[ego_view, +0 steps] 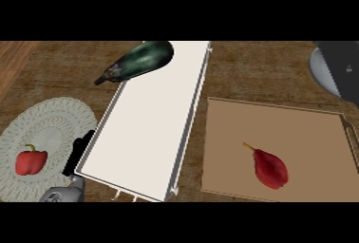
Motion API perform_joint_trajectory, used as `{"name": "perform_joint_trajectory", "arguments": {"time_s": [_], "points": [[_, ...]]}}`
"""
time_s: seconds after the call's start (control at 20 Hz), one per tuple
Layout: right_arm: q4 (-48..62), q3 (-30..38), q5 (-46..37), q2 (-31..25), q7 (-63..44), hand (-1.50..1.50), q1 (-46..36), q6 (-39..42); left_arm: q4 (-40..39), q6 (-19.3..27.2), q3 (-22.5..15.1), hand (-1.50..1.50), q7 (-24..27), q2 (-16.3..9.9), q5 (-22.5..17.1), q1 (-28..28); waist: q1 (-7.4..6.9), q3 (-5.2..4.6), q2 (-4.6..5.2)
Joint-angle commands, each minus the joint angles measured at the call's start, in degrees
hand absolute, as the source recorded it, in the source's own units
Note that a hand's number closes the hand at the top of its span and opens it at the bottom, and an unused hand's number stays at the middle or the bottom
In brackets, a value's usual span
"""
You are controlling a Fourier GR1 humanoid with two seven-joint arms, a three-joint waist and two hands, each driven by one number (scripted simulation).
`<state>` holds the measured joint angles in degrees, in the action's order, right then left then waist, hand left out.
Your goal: Pick the eggplant from the tray and place it in the tiered shelf
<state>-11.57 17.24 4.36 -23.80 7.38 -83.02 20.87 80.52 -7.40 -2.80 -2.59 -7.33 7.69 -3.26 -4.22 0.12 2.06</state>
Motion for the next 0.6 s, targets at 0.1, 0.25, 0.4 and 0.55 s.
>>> {"name": "perform_joint_trajectory", "arguments": {"time_s": [0.1, 0.25, 0.4, 0.55], "points": [[0.9, -0.3, -1.2, -6.3, 3.9, -1.5, 2.3, 6.4, 0.3, 0.0, -0.2, 0.0, -1.4, 0.0, 0.2, -1.1, -1.65, 0.01, 0.81], [0.5, -1.3, -2.3, -7.9, 6.7, -1.5, 3.2, 10.7, -0.7, -0.5, -0.5, 0.0, -0.8, 0.3, 0.1, -1.4, -1.78, 0.01, 1.0], [0.7, -1.8, -3.2, -9.9, 8.4, -1.5, 4.0, 13.1, 0.0, -1.0, -0.6, 0.0, -2.2, 0.4, -0.3, -2.3, -1.83, 0.04, 0.97], [0.9, -3.6, -5.4, -8.9, 10.1, -1.5, 4.8, 11.7, -0.2, -0.9, -0.9, 0.0, -0.3, -0.6, 0.9, -0.6, -2.71, 0.02, 1.09]]}}
